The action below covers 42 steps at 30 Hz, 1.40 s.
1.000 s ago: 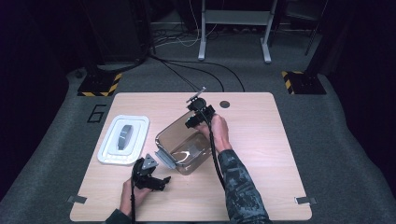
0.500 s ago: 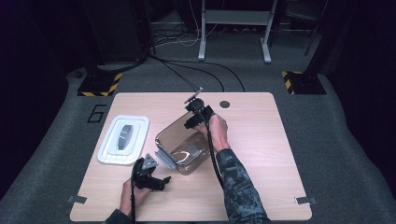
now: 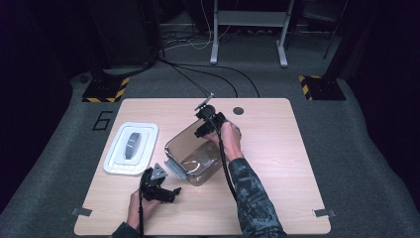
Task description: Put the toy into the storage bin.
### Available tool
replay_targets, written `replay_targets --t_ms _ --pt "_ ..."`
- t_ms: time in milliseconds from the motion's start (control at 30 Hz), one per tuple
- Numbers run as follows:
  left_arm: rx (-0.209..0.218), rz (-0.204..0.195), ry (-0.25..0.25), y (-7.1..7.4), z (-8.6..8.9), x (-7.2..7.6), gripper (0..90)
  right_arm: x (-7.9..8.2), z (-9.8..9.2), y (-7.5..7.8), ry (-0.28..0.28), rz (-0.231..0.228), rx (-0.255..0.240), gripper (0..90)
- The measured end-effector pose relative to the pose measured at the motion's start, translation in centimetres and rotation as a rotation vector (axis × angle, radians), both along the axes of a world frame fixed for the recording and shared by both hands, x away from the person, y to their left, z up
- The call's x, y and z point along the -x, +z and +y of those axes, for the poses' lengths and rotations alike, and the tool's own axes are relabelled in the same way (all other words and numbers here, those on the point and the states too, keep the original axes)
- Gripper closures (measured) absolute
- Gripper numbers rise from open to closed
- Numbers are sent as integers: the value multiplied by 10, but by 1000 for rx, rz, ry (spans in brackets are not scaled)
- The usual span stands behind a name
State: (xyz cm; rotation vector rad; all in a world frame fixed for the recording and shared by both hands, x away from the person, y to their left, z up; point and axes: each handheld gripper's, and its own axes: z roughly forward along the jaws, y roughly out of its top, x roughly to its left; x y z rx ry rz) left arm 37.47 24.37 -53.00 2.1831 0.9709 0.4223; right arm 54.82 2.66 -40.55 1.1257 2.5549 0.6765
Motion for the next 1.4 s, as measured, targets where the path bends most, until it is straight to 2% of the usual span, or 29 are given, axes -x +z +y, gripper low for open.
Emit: replay_targets --t_ms 100,367,400,467,500,700,767,1033,1067,1133,1167,1233,1333,1367,1400 --pt "4 -1 2 0 0 0 22 2 -1 5 6 -28 -4 147" --pt "9 -7 3 0 0 0 27 19 -7 22 34 -61 -54 97" --pt "10 -6 4 0 0 0 27 26 -12 30 42 -74 -72 70" --pt "9 -7 3 0 0 0 26 30 -15 33 49 -81 -70 49" --pt "4 -5 -1 0 0 0 26 37 -20 38 46 -89 -65 35" --pt "1 -2 -10 0 1 0 26 54 -37 48 52 -130 -82 4" --pt "6 -6 -4 0 0 0 26 62 -48 50 53 -146 -89 0" --pt "6 -6 -5 0 0 0 26 85 -76 50 6 -193 -105 0" --pt "-1 -4 -11 1 1 0 26 92 -86 48 -5 -203 -106 0" --pt "-1 -4 -10 1 1 0 26 95 -89 48 -11 -205 -108 0" --pt "0 -2 -10 1 1 0 26 102 -99 44 -25 -226 -121 0" --pt "-1 -4 -10 1 1 0 26 108 -107 41 -40 -240 -128 0" --pt "2 -4 -8 0 1 0 27 114 -118 36 -59 -242 -131 0" --pt "-1 -3 -10 1 1 0 26 120 -128 30 -92 -239 -141 0" --pt "0 -2 -10 1 1 0 26 122 -131 27 -98 -239 -144 0"
